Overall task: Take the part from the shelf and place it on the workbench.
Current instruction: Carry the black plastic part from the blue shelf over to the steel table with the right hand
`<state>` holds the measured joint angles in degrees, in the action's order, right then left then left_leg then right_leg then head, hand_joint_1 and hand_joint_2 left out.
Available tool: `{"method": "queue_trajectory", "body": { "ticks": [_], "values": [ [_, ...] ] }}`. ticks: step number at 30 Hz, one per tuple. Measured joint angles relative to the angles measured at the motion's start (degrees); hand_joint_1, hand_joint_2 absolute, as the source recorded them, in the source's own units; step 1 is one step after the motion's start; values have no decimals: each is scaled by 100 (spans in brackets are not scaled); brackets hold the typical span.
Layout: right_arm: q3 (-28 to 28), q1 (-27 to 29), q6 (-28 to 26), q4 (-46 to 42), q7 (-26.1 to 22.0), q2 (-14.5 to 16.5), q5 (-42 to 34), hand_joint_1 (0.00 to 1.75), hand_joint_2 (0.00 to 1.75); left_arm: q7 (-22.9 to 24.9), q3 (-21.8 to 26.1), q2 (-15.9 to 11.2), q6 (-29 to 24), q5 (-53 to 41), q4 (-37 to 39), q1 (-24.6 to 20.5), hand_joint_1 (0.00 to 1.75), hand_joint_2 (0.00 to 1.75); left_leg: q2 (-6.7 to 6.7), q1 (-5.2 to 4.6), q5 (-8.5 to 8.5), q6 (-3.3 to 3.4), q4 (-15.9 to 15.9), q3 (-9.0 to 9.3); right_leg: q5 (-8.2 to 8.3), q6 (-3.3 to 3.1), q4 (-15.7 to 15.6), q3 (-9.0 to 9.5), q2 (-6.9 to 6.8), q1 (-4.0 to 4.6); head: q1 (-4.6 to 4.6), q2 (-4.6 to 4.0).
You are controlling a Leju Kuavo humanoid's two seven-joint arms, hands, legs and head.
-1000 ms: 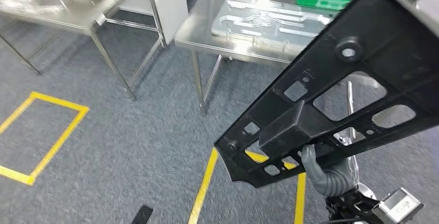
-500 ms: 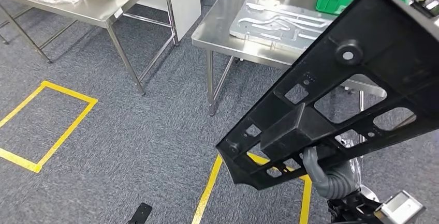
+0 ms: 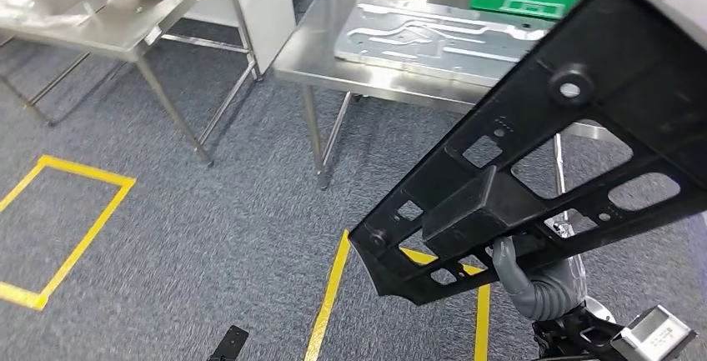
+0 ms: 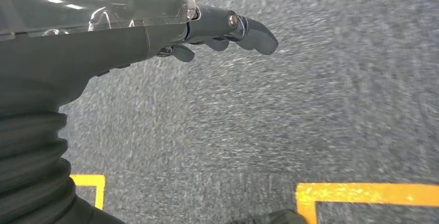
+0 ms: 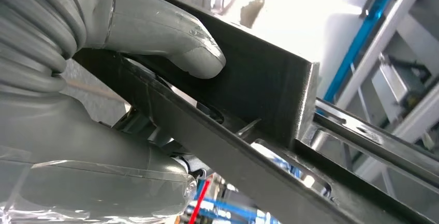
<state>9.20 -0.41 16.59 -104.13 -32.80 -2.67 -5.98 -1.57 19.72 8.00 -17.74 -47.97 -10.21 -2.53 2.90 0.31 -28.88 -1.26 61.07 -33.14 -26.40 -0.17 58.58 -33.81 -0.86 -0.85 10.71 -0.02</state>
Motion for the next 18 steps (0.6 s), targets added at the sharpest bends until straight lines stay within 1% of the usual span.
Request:
{"method": "queue_trajectory", "body": {
  "ticks": [1,2,3,4,5,6,7,8,9,10,11,12,13,14,15,16,17,18],
  "values": [
    [0,-9,2,1,1,1,-1,175,175,-1,0,0,-1,-1,0,3,0,175,-105,14,-174,-29,301,-133,7,-21,-6,3,49,-12,0,0],
    [0,-17,4,2,1,1,-1,175,175,-2,0,0,-1,-1,0,9,0,175,-181,20,-365,-48,694,-317,8,-33,-5,-1,104,-14,0,0],
    [0,-19,8,5,1,1,-1,175,175,-2,0,1,-1,-1,0,17,0,175,-217,25,-516,-61,1080,-506,8,-39,-2,-5,162,-13,0,0],
    [0,-18,11,9,1,1,-1,175,175,-2,0,2,-1,-1,0,24,0,175,-230,28,-568,-65,1332,-638,8,-42,1,-5,229,-11,0,0],
    [0,-18,15,14,1,1,-1,175,175,-1,0,3,-1,-1,0,28,0,175,-236,29,-505,-59,1376,-678,7,-41,3,-1,300,-10,0,0],
    [0,-18,17,17,1,1,-1,175,175,-1,0,4,-2,-1,0,28,0,175,-253,29,-330,-43,1175,-602,6,-39,4,10,374,-9,0,0],
    [0,-19,19,19,1,1,-1,175,175,-1,0,4,-2,-1,0,26,0,175,-312,29,-91,-17,793,-437,2,-33,3,24,447,-9,0,0],
    [0,-21,19,19,1,1,-1,175,175,-1,0,2,-3,-1,0,25,0,175,-440,29,99,17,379,-253,-1,-24,3,34,511,-10,0,0],
    [0,-28,20,20,1,1,-1,175,175,-1,0,0,-4,-1,0,26,0,175,-555,28,228,50,30,-105,-3,-2,7,33,575,-12,0,0],
    [0,-33,20,21,0,1,-2,175,175,-1,0,-1,-5,-1,0,25,0,175,-645,21,279,79,-177,-15,-1,32,6,20,631,-23,-1,0],
    [-1,-36,19,23,0,1,-2,175,175,1,0,-2,-5,0,0,23,0,175,-683,11,268,103,-252,14,7,72,-1,1,684,-37,-1,0],
    [-2,-39,17,24,0,0,-1,175,175,1,0,0,-5,1,0,18,0,175,-642,0,272,127,-281,20,19,119,-14,-12,735,-48,0,0],
    [-3,-37,13,23,0,-1,1,175,175,1,1,4,-4,2,0,11,0,175,-595,9,292,158,-311,38,22,158,-21,-17,746,-57,-1,0],
    [-5,-39,3,22,-2,-1,5,175,175,1,1,8,-3,3,0,5,0,175,-552,19,315,194,-356,59,-8,188,17,-32,663,-50,-2,0],
    [-7,-49,-10,22,-4,-2,14,175,175,0,2,11,-3,3,0,2,0,175,-507,28,339,230,-402,80,-101,212,151,-92,527,-38,-2,0],
    [-9,-60,-25,22,-7,-1,24,175,175,0,2,15,-2,3,0,4,0,175,-462,33,355,259,-434,96,-257,229,413,-214,367,-31,-3,0],
    [-10,-69,-37,25,-9,-1,36,175,175,1,2,17,-2,3,0,10,0,175,-422,18,355,277,-443,101,-451,245,776,-392,226,-27,-3,0],
    [-11,-75,-45,32,-9,0,49,175,175,2,2,20,-1,4,0,18,0,175,-382,6,352,289,-442,99,-626,259,1163,-588,165,-32,-2,0]
  ]
}}
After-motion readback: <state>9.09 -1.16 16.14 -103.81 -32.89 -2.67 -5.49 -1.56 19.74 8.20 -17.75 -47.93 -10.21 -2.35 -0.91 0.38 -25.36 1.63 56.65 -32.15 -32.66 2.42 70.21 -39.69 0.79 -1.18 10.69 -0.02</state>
